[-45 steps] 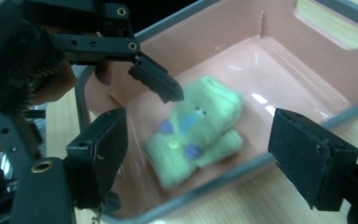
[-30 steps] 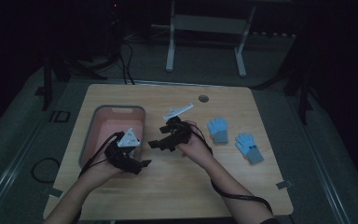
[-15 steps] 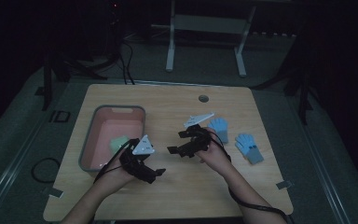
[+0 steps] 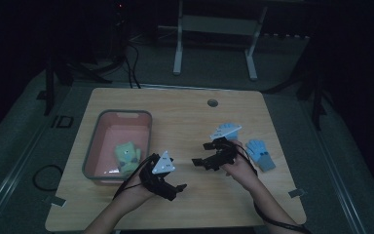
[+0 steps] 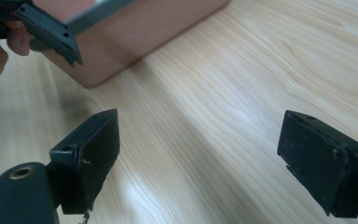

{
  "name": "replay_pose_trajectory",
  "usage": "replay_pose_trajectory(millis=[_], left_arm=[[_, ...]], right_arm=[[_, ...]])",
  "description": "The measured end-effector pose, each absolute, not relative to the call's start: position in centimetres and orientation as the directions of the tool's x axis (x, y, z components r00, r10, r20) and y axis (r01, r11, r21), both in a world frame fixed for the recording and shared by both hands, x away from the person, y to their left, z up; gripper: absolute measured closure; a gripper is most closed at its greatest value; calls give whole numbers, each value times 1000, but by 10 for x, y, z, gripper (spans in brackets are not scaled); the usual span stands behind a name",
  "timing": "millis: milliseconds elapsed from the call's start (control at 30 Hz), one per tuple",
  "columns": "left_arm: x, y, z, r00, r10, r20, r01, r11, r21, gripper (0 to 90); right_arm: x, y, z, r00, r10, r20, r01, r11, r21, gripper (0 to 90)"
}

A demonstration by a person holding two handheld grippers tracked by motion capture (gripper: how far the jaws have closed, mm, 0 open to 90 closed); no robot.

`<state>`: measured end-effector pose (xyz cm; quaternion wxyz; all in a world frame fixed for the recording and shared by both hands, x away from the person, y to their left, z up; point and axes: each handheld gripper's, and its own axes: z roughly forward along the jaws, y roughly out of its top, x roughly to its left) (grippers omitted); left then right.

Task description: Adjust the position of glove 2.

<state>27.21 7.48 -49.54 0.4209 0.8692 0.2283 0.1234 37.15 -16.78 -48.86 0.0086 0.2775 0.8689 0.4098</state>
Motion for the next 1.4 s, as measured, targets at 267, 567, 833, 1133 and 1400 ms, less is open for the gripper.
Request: replay_pose_trajectory(millis=[267, 567, 833, 1133, 1400], left_arm=[[271, 63, -514, 869, 495, 10, 301, -546, 782, 63], [272, 60, -531, 864, 503, -17, 323, -529, 785, 63], [269, 60, -543, 860, 510, -19, 328, -525, 785, 62], [263, 60, -554, 851, 525, -2, 326, -525, 786, 63], [262, 66, -558, 834, 551, -34, 348, -478, 806, 62]], right_arm=[[363, -196, -500, -831, 523, 189, 478, 500, 722, 135], [359, -223, -508, -820, 547, 168, 472, 481, 739, 252], [363, -247, -508, -781, 614, 109, 475, 472, 742, 369], [379, -273, -505, -714, 695, 79, 509, 438, 741, 551], [404, -281, -510, -636, 768, 78, 553, 383, 740, 631]])
